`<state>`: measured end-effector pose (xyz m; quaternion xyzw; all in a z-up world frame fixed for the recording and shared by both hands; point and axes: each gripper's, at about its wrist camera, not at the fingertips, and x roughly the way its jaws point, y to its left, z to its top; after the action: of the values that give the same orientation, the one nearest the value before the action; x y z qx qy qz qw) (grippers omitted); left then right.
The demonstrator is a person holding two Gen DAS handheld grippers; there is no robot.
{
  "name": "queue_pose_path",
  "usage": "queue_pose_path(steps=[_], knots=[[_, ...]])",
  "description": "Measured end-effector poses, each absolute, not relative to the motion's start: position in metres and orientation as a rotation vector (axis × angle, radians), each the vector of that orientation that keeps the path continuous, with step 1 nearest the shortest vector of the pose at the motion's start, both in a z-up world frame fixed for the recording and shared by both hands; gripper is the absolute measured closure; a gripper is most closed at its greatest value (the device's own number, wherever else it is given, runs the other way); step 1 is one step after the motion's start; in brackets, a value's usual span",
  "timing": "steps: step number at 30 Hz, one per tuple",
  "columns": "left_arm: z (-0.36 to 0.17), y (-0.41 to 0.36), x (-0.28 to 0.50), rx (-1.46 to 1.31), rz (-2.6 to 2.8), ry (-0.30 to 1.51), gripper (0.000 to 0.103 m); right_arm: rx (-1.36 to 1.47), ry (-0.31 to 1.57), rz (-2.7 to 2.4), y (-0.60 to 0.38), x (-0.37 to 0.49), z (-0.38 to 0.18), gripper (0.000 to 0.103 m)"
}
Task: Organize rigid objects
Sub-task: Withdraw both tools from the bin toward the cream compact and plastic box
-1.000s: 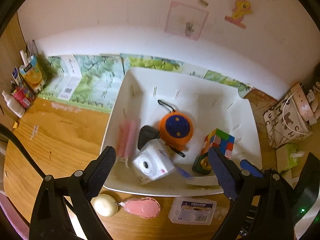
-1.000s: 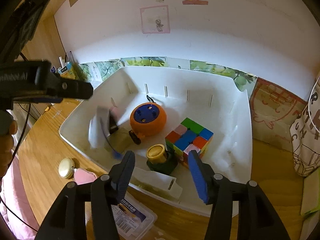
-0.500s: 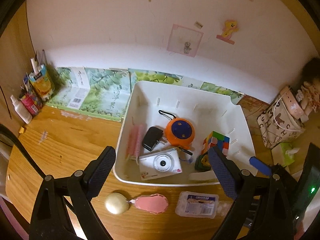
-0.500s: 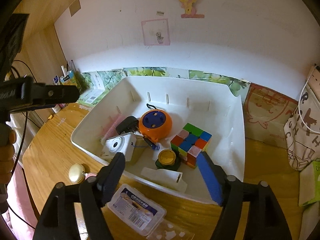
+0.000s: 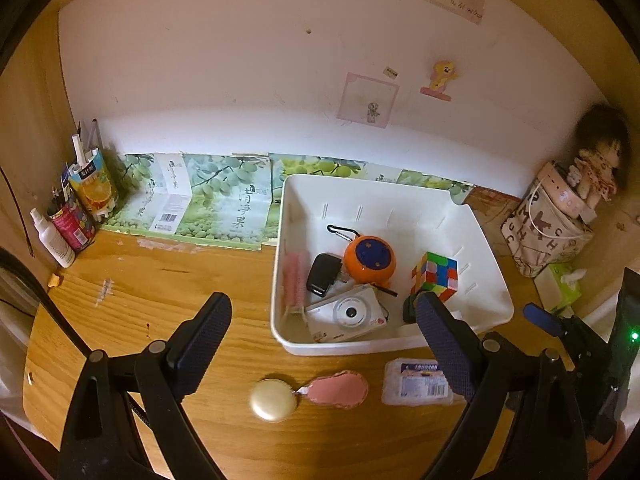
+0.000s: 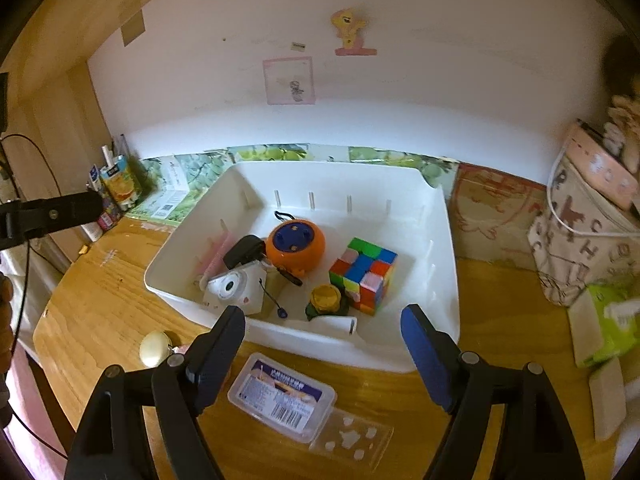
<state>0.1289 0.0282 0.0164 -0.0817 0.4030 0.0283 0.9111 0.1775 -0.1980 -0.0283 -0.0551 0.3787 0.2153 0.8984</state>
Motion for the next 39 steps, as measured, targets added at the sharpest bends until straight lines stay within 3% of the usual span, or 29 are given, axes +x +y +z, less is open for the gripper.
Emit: queue_pose_path(steps=[19, 39], knots=[[-0.011, 0.083, 0.11, -0.09, -0.035, 0.94, 0.008, 0.057, 0.896, 0.182, -0.192, 0.132, -0.056, 0.022], [-0.094, 0.073, 0.117, 0.133, -0.246, 1.205, 0.008, 0.421, 1.018, -0.061, -0.209, 0.109, -0.122, 0.022]])
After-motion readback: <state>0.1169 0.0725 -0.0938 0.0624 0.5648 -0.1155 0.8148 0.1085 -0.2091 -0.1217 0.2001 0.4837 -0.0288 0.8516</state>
